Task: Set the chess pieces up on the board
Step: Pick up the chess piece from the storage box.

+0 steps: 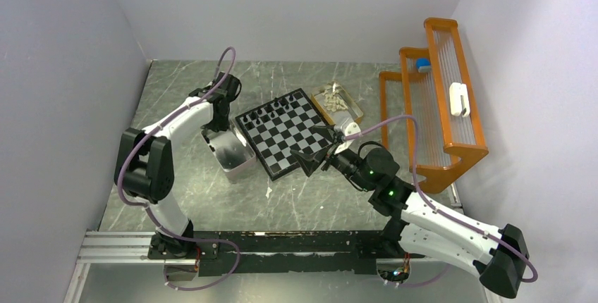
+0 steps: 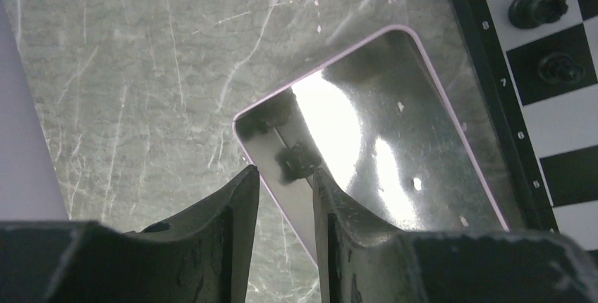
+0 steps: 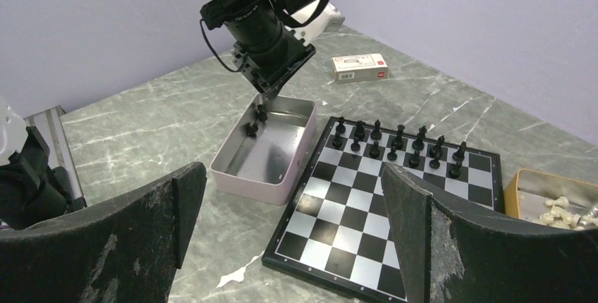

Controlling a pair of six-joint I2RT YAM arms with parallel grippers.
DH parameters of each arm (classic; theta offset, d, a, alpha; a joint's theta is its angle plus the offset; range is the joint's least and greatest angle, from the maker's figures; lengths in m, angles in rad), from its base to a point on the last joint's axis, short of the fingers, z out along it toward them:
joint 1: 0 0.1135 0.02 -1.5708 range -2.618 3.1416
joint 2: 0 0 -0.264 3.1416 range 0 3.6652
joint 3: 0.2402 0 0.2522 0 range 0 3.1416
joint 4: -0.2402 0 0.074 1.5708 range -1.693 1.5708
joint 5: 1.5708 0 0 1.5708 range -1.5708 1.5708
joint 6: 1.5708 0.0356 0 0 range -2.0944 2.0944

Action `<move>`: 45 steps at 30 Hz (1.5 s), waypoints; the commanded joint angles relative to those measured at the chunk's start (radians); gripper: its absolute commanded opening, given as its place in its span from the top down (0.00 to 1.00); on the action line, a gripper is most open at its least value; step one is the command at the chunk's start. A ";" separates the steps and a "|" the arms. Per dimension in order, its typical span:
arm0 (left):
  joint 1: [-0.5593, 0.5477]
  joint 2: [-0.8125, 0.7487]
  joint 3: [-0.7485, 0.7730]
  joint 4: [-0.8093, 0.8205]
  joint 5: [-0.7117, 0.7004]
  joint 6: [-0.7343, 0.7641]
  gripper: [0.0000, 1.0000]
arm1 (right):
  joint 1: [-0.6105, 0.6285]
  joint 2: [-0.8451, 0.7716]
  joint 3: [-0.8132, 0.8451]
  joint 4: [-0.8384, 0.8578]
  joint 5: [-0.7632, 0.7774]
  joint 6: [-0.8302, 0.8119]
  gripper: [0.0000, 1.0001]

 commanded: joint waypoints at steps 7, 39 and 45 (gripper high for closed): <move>-0.003 0.092 0.024 0.079 -0.088 -0.002 0.63 | 0.000 -0.019 -0.017 0.040 0.010 -0.002 0.00; 0.003 0.171 0.007 0.089 -0.170 -0.023 0.62 | 0.000 -0.034 -0.029 0.043 0.023 -0.009 0.00; 0.004 0.183 0.005 0.090 -0.160 -0.023 0.62 | 0.000 -0.028 -0.031 0.046 0.025 -0.009 0.00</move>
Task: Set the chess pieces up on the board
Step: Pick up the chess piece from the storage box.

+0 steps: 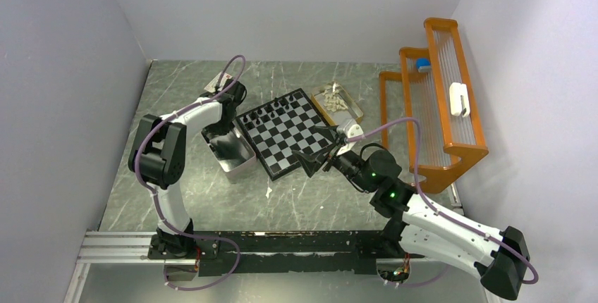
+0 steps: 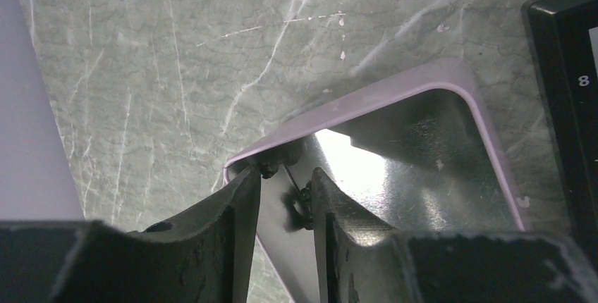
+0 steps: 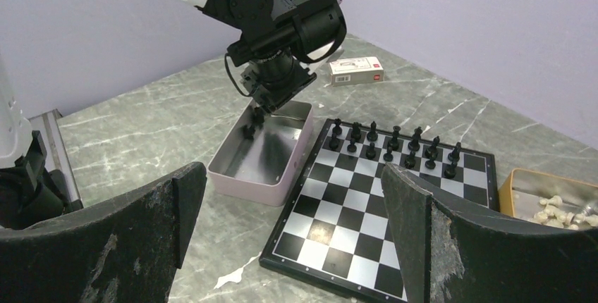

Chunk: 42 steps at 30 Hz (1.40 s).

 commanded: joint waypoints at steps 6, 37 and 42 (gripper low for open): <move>0.004 0.040 -0.001 0.017 -0.031 -0.019 0.61 | 0.000 -0.002 -0.014 0.036 0.017 -0.005 0.00; 0.000 -0.015 0.006 0.052 0.134 -0.006 0.67 | 0.000 0.007 -0.023 0.051 0.020 -0.004 0.00; 0.000 -0.037 0.003 0.057 0.133 -0.010 0.66 | 0.000 0.007 -0.025 0.053 0.019 -0.004 0.00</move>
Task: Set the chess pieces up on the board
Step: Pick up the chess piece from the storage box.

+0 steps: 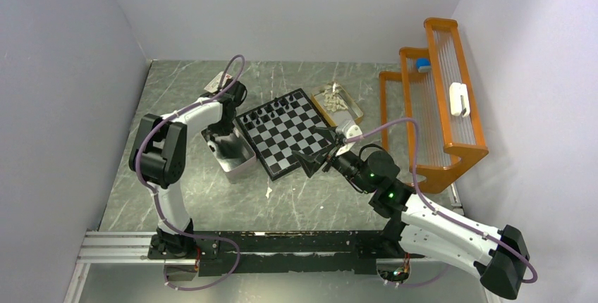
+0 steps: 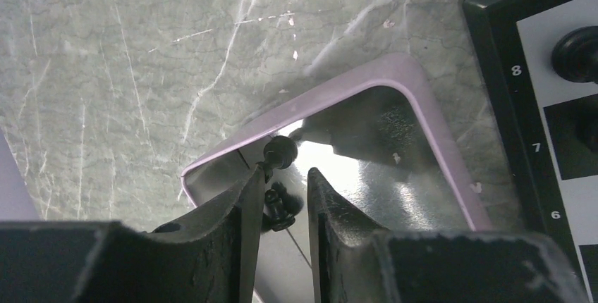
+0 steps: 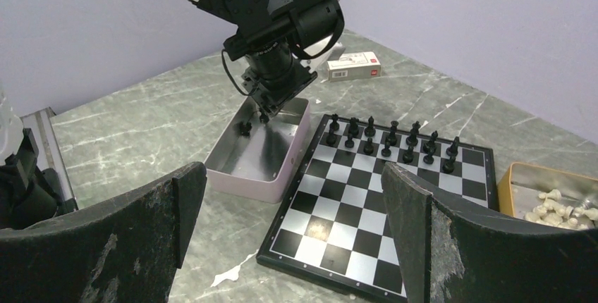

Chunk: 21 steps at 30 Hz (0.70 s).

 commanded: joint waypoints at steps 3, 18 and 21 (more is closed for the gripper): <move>0.000 -0.067 -0.002 0.045 0.027 -0.012 0.66 | 0.000 0.001 -0.007 0.035 0.004 -0.004 0.00; 0.081 -0.098 -0.042 0.058 0.092 -0.053 0.70 | 0.000 -0.015 -0.011 0.034 0.008 -0.005 0.00; 0.100 -0.098 -0.048 0.066 0.120 -0.056 0.70 | 0.000 -0.016 -0.008 0.030 0.005 -0.004 0.00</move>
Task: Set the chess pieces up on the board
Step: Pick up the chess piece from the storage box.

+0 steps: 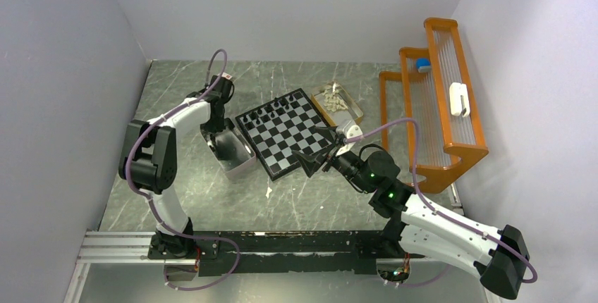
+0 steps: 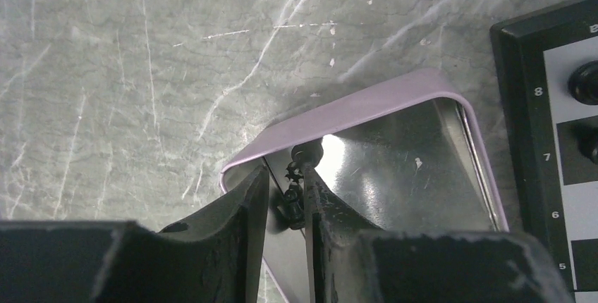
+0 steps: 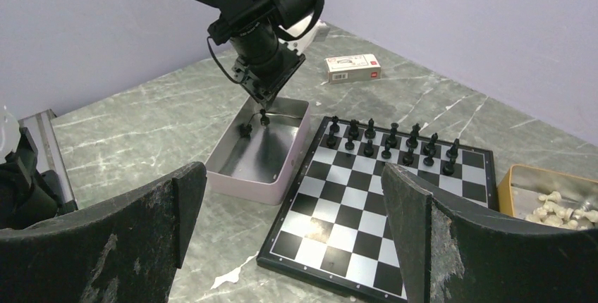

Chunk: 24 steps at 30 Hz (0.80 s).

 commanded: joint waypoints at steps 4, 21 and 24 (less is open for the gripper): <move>0.036 -0.004 -0.017 0.042 0.092 -0.019 0.71 | 0.000 -0.019 -0.006 0.019 0.005 -0.005 0.00; 0.055 0.029 -0.021 0.041 0.090 -0.030 0.71 | -0.001 -0.024 -0.006 0.017 0.005 -0.007 0.00; 0.055 0.036 -0.021 0.046 0.098 -0.030 0.72 | 0.000 -0.028 -0.010 0.020 0.007 -0.006 0.00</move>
